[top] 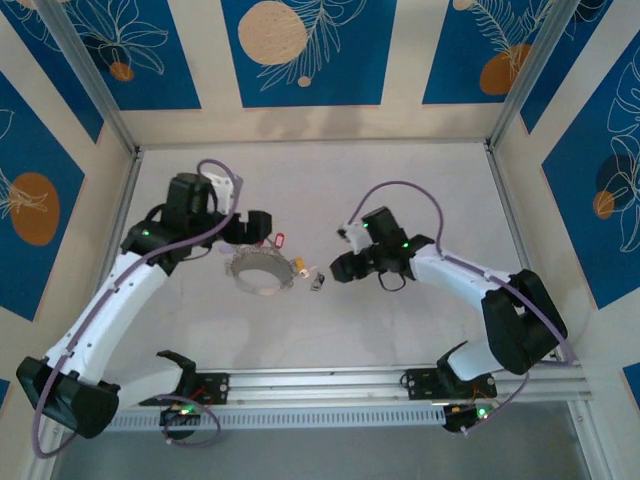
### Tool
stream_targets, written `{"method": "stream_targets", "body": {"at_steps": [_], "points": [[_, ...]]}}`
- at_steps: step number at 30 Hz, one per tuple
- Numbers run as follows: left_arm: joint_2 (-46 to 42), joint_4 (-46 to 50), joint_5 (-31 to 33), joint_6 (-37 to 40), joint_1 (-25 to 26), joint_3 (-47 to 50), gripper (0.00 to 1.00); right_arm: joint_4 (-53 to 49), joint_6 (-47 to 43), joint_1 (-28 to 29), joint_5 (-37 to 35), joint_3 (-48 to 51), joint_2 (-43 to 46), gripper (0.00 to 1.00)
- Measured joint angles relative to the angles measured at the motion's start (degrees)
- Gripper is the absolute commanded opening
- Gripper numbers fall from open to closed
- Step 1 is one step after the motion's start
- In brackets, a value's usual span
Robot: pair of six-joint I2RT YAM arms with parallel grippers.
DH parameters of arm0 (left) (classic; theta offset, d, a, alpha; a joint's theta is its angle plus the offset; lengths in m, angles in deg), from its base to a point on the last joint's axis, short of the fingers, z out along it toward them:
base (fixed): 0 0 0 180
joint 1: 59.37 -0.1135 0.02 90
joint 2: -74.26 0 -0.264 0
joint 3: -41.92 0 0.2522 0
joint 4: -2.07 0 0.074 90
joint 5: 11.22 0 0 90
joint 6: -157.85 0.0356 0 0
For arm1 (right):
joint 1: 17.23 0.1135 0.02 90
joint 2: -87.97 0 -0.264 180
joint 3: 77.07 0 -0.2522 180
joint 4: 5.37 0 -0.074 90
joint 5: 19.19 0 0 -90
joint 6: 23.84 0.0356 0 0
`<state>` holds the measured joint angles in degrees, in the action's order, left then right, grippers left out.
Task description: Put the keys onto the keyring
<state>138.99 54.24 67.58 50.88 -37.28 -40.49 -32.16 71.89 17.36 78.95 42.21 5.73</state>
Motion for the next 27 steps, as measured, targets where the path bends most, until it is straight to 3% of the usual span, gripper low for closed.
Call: {"method": "stream_targets", "body": {"at_steps": [4,8,12,20,27], "points": [[1.9,-0.3,-1.7,0.6,-4.5,-0.7,1.00,14.0,-11.3,8.1,0.0,8.2,0.7,0.41],[4.8,-3.2,-1.9,-0.6,-7.4,2.2,1.00,24.6,-20.1,11.0,1.1,15.2,0.3,0.37],[6.1,-7.3,-2.3,-3.0,-8.8,7.5,1.00,33.6,-26.7,14.2,0.5,15.4,-4.2,0.30],[7.1,-11.0,-5.9,-6.8,-12.7,10.4,1.00,42.1,-32.0,17.2,-1.2,11.1,-16.8,0.31],[7.8,-11.5,-7.2,-6.9,-12.8,10.6,1.00,43.4,-32.6,17.1,-3.1,8.8,-20.4,0.42]]}}
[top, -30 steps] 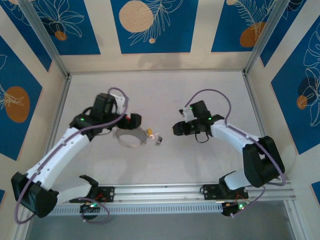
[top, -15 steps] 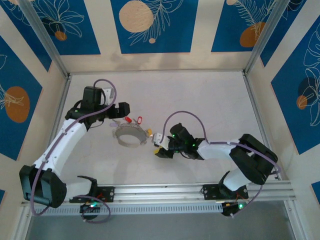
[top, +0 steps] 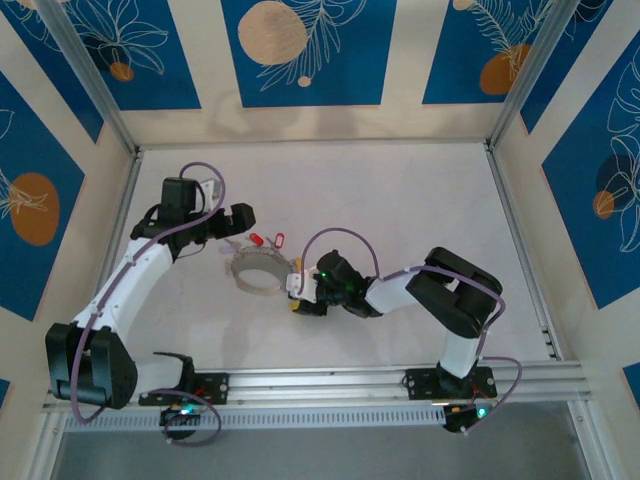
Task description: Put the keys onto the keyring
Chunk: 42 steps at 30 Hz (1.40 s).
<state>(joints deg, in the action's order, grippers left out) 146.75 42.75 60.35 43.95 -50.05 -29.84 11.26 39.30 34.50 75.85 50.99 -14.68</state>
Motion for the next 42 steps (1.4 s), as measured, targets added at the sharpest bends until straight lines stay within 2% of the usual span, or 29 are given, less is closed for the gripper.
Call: {"method": "stream_targets", "body": {"at_steps": [9,21,42], "points": [[0.9,0.2,-0.2,0.2,0.0,0.0,1.00,-1.4,0.7,-0.3,-0.1,-2.6,-2.3,0.46],[0.9,0.6,-0.2,0.4,0.0,0.0,1.00,-0.7,3.2,-1.2,-0.4,-4.2,-4.1,0.56],[0.9,0.6,-0.2,0.4,0.0,0.0,1.00,0.5,3.0,-0.9,-3.2,-7.4,-6.8,0.57]]}}
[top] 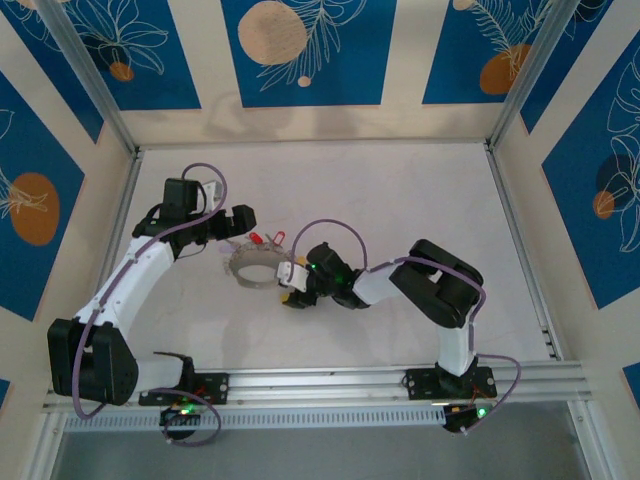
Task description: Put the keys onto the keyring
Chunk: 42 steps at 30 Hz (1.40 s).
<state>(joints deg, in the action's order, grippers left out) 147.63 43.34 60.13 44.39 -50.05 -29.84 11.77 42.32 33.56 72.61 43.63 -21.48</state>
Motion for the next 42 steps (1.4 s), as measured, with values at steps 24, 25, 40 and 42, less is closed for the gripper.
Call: {"method": "stream_targets", "body": {"at_steps": [24,25,40,42], "points": [[0.0,0.4,0.0,0.0,0.0,0.0,1.00,3.0,0.5,0.5,-20.9,0.6,0.5,0.41],[0.0,0.4,0.0,0.0,0.0,0.0,1.00,3.0,0.8,0.3,-21.5,1.1,0.9,0.41],[-0.2,0.6,0.0,0.0,0.0,0.0,1.00,4.2,-0.4,-4.3,-9.0,7.7,6.9,0.30],[-0.2,0.6,0.0,0.1,0.0,0.0,1.00,4.0,-1.4,-3.3,-7.4,7.4,6.8,0.30]]}}
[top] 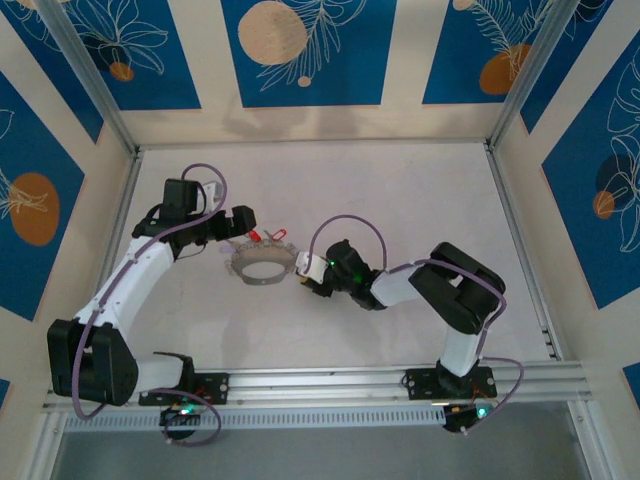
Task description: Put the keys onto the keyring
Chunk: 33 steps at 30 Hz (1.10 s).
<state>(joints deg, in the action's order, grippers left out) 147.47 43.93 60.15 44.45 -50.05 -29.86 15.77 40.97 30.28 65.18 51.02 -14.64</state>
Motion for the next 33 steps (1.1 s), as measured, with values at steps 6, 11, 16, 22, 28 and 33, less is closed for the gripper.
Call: {"method": "stream_targets", "body": {"at_steps": [6,11,16,22,28,33], "points": [[-0.1,0.0,0.0,0.8,0.0,0.0,1.00,0.6,-0.8,3.6,-0.6,-4.4,-3.7,0.33],[-0.1,0.0,0.0,1.0,0.0,0.0,1.00,1.6,-0.9,4.6,-5.2,-4.9,-5.5,0.33],[-0.3,0.1,0.0,1.0,0.0,0.0,1.00,2.0,-0.8,4.6,-8.8,-4.9,-6.4,0.33],[-0.3,0.2,0.0,1.0,0.0,0.0,1.00,2.4,-0.8,4.6,-10.2,-5.0,-6.8,0.24],[-0.3,0.2,0.0,1.0,0.0,0.0,1.00,3.7,-0.8,4.7,-10.6,-5.1,-7.6,0.18],[-0.4,0.2,0.0,1.0,0.0,0.0,1.00,4.6,-0.8,4.8,-12.2,-5.3,-8.2,0.12]]}}
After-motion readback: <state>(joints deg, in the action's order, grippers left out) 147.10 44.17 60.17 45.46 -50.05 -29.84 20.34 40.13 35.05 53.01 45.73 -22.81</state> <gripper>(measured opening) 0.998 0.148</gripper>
